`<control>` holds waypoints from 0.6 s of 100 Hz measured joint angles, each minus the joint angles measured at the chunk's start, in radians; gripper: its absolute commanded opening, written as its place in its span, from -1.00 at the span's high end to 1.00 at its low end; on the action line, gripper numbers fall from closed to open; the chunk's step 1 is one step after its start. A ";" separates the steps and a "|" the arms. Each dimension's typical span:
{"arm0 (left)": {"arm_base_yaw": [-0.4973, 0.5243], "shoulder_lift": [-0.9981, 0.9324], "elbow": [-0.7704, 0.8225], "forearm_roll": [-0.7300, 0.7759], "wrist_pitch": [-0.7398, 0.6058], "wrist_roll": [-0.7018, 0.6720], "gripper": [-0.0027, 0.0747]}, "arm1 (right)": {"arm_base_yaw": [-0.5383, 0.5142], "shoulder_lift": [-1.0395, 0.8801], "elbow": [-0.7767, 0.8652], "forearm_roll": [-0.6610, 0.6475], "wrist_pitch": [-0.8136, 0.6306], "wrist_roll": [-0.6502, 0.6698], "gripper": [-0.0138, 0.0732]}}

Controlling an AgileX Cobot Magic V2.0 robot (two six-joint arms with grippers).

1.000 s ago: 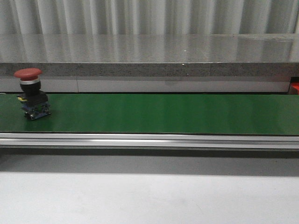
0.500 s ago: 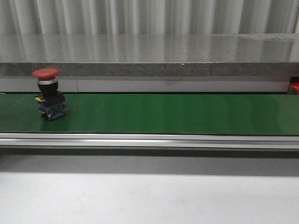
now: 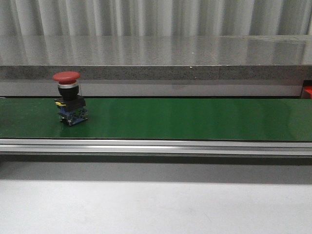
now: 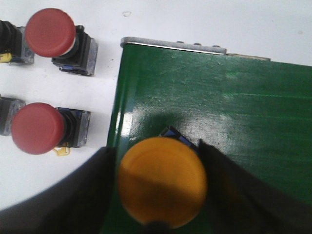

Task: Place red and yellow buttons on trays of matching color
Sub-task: 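Carry a grasped yellow button toward the belt with the left gripper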

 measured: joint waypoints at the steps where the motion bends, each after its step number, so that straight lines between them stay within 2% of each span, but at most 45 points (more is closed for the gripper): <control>1: 0.000 0.000 0.000 -0.003 0.000 0.004 -0.86 | 0.000 0.000 0.000 0.000 0.000 0.000 0.84; 4: -0.002 0.000 0.000 -0.010 0.002 0.010 -0.93 | 0.000 0.000 0.000 0.000 0.000 0.000 0.84; 13: -0.011 0.000 0.000 -0.014 0.009 0.021 -0.73 | 0.000 0.000 0.000 0.000 0.000 0.000 0.84; 19: -0.019 -0.004 0.000 -0.014 0.010 0.025 -0.68 | 0.000 0.000 0.000 0.000 0.000 0.000 0.84; 37: -0.073 -0.082 0.000 -0.008 0.006 0.027 -0.68 | 0.000 0.000 0.000 0.000 0.000 0.000 0.84; 60: -0.131 -0.308 0.065 0.008 -0.069 0.028 -0.68 | 0.000 0.000 0.000 0.000 0.000 0.000 0.84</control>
